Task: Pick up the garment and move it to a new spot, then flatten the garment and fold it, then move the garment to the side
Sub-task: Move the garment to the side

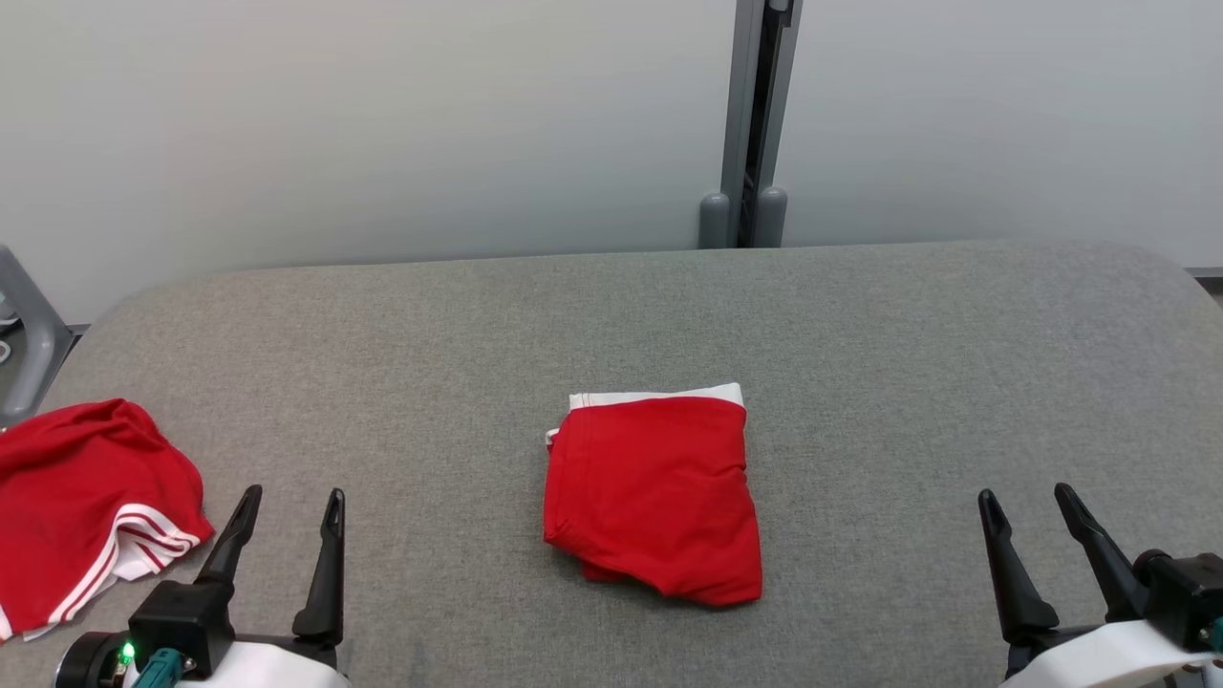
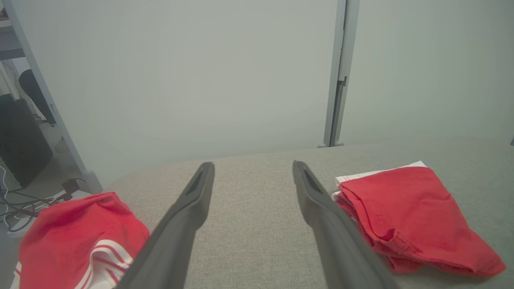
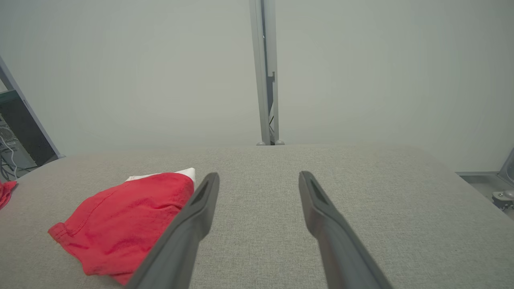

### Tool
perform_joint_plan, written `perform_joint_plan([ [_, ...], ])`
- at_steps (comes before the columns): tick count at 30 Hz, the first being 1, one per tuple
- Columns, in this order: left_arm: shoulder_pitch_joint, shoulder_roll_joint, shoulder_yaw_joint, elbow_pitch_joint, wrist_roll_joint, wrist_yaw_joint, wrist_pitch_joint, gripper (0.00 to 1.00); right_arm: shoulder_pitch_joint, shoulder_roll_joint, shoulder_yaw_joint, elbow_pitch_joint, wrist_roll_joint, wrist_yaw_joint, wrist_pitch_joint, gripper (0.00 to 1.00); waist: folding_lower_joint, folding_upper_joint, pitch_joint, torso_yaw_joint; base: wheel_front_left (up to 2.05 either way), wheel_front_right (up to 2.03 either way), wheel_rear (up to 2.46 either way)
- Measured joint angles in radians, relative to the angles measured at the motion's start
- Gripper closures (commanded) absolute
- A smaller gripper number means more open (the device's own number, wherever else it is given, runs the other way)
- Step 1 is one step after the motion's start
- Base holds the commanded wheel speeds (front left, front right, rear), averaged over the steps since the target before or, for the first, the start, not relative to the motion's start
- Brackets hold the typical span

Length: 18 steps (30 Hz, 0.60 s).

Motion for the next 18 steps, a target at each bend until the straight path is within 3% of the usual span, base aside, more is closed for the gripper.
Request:
perform_joint_plan([
  [18, -0.027, 0.008, -0.013, -0.027, -0.001, 0.008, 0.012, 0.0, -0.027, 0.001, -0.02, 0.034, 0.001, 0.0, -0.01, 0.0, 0.0, 0.0, 0.016, 0.037, 0.0, 0.0, 0.0],
])
